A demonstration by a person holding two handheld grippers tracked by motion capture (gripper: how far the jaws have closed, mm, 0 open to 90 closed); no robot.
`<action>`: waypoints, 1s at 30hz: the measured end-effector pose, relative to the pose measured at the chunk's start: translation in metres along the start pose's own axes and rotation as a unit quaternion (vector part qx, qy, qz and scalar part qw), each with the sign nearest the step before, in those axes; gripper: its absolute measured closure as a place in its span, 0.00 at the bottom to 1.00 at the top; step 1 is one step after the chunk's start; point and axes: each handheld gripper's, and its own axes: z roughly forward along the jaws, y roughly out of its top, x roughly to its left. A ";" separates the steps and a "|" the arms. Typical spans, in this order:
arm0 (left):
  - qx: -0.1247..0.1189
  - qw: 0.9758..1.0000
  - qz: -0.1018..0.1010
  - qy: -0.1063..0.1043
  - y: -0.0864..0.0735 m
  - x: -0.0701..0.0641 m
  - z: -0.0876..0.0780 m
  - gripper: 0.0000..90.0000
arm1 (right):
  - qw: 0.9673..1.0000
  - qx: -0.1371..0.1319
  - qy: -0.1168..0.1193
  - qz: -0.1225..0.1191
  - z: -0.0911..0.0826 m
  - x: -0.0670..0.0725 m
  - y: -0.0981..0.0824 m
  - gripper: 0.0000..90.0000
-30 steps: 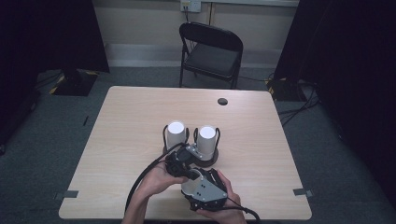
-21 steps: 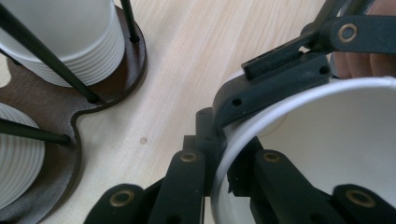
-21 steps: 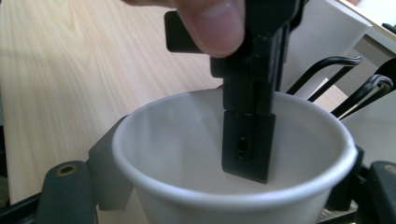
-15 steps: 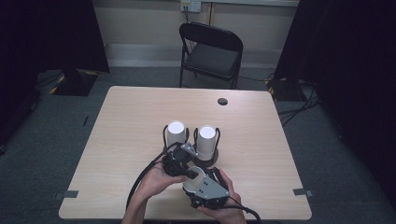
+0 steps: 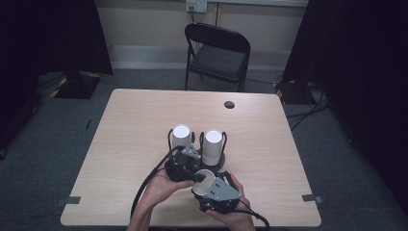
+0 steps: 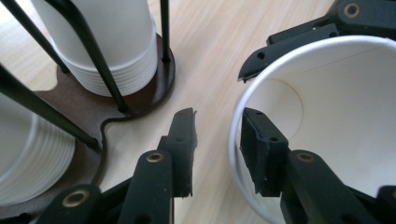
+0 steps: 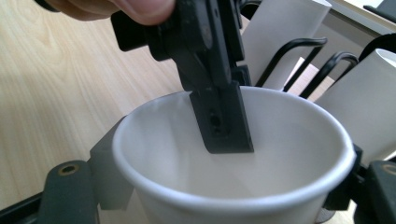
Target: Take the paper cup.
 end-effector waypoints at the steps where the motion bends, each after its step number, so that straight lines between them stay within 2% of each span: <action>1: -0.011 1.000 0.002 0.005 -0.001 -0.002 0.000 0.68 | 1.000 -0.001 0.000 0.001 0.000 -0.001 -0.001 0.26; 3: -0.036 0.999 0.005 0.005 -0.003 -0.004 -0.003 0.65 | 1.000 -0.001 0.001 0.008 -0.001 -0.001 -0.002 0.26; 6: -0.057 0.998 0.008 0.018 -0.004 -0.007 -0.006 0.60 | 1.000 -0.005 0.000 0.018 -0.002 -0.003 -0.002 0.26; 10: -0.095 0.995 0.001 0.033 -0.007 -0.008 -0.009 0.52 | 1.000 -0.010 -0.006 0.025 -0.003 -0.005 -0.001 0.26; 11: -0.110 0.993 -0.003 0.035 -0.009 -0.008 -0.009 0.50 | 1.000 -0.010 -0.006 0.026 -0.003 -0.006 -0.002 0.26; 13: -0.121 0.991 -0.002 0.048 -0.012 -0.008 -0.009 0.46 | 0.999 -0.010 -0.007 0.030 -0.004 -0.007 -0.002 0.26; 15: -0.133 0.989 -0.009 0.057 -0.015 -0.007 -0.009 0.43 | 0.999 -0.009 -0.009 0.031 -0.005 -0.008 -0.003 0.26; 16: -0.146 0.987 -0.015 0.067 -0.017 -0.006 -0.010 0.41 | 0.999 -0.009 -0.011 0.032 -0.005 -0.009 -0.003 0.26; 18: -0.161 0.984 -0.016 0.068 -0.020 -0.006 -0.011 0.40 | 0.999 -0.012 -0.013 0.039 -0.005 -0.010 -0.004 0.26; 19: -0.167 0.983 -0.011 0.071 -0.021 -0.006 -0.012 0.40 | 0.999 -0.012 -0.012 0.041 -0.005 -0.010 -0.004 0.26; 22: -0.172 0.981 -0.016 0.087 -0.024 -0.008 -0.013 0.34 | 0.999 -0.013 -0.012 0.045 -0.005 -0.011 -0.005 0.26; 24: -0.181 0.978 -0.020 0.097 -0.027 -0.008 -0.013 0.31 | 0.999 -0.014 -0.012 0.049 -0.004 -0.012 -0.006 0.26; 26: -0.186 0.976 -0.033 0.109 -0.031 -0.008 -0.013 0.28 | 0.998 -0.015 -0.010 0.052 -0.004 -0.013 -0.007 0.26; 30: -0.206 0.971 -0.042 0.111 -0.039 -0.008 -0.015 0.24 | 0.998 -0.015 -0.005 0.068 -0.001 -0.016 -0.012 0.26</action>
